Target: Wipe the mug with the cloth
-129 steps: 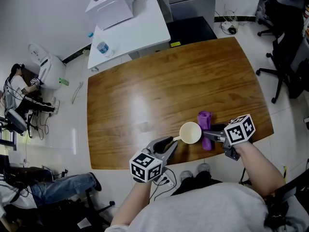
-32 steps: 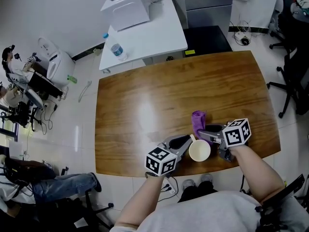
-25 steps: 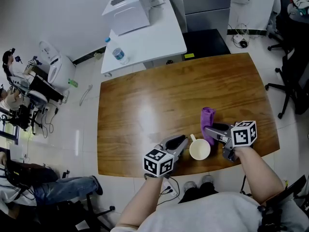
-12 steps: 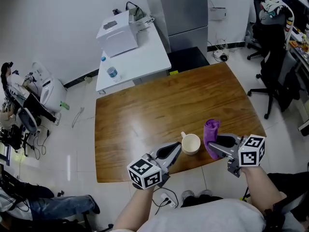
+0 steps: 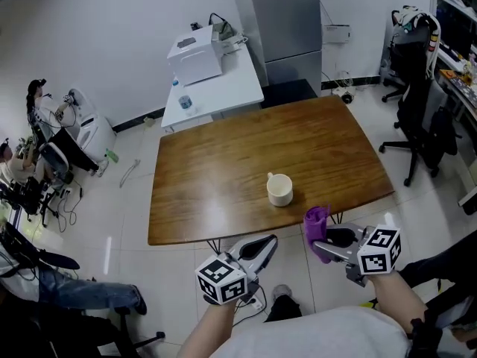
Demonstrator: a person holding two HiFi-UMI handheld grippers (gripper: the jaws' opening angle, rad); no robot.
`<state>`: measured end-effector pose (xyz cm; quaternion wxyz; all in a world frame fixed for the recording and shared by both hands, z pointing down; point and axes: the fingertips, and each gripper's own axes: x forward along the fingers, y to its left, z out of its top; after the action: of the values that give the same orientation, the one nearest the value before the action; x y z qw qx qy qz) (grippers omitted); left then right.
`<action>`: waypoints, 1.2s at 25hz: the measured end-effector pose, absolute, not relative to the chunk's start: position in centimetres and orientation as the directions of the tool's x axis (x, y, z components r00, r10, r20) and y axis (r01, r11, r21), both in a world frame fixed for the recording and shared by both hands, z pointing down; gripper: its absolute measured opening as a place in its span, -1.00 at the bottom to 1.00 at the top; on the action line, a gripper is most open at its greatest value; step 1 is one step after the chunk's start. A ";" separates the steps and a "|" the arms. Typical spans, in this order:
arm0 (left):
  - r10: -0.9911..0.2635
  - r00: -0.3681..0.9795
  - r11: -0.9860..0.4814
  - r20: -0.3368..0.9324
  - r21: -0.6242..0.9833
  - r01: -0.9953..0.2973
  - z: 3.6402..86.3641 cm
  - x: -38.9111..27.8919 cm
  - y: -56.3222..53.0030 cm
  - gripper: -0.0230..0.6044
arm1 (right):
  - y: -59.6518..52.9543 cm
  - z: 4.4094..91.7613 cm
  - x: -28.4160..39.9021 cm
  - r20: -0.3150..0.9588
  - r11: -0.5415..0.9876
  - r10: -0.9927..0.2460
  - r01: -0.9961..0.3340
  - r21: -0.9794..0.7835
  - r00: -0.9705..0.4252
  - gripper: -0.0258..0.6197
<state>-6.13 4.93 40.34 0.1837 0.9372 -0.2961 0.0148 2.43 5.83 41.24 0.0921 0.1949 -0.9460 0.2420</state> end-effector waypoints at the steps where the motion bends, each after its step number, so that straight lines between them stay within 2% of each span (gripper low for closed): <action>1: -0.554 0.821 -0.756 0.137 0.329 -0.565 40.6 -5.0 7.1 -0.92 | 8.0 41.6 3.2 0.266 0.813 -0.317 -0.406 -0.418 -0.910 -0.52; 8: -0.574 0.812 -0.752 0.106 0.325 -0.574 40.5 1.0 22.0 -0.92 | 22.1 42.4 8.9 0.263 0.848 -0.291 -0.375 -0.374 -0.920 -0.52; 12: -0.577 0.808 -0.746 0.118 0.327 -0.581 39.9 1.6 27.4 -0.92 | 27.8 42.3 9.4 0.256 0.857 -0.263 -0.348 -0.382 -0.930 -0.52; 16: -0.593 0.797 -0.741 0.115 0.308 -0.596 37.3 0.1 29.7 -0.92 | 30.8 40.9 7.3 0.240 0.877 -0.226 -0.304 -0.372 -0.944 -0.52; 23: -0.562 0.819 -0.758 0.117 0.325 -0.566 36.4 2.7 32.5 -0.92 | 33.6 39.5 9.4 0.242 0.858 -0.251 -0.332 -0.393 -0.937 -0.52; 30: -0.552 0.821 -0.750 0.146 0.343 -0.566 36.6 0.2 33.8 -0.92 | 34.8 38.9 6.2 0.229 0.856 -0.231 -0.310 -0.413 -0.945 -0.52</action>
<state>0.19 33.81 36.59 0.1890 0.9352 -0.2989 0.0177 6.19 34.81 38.91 0.0860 0.1410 -0.9596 0.2280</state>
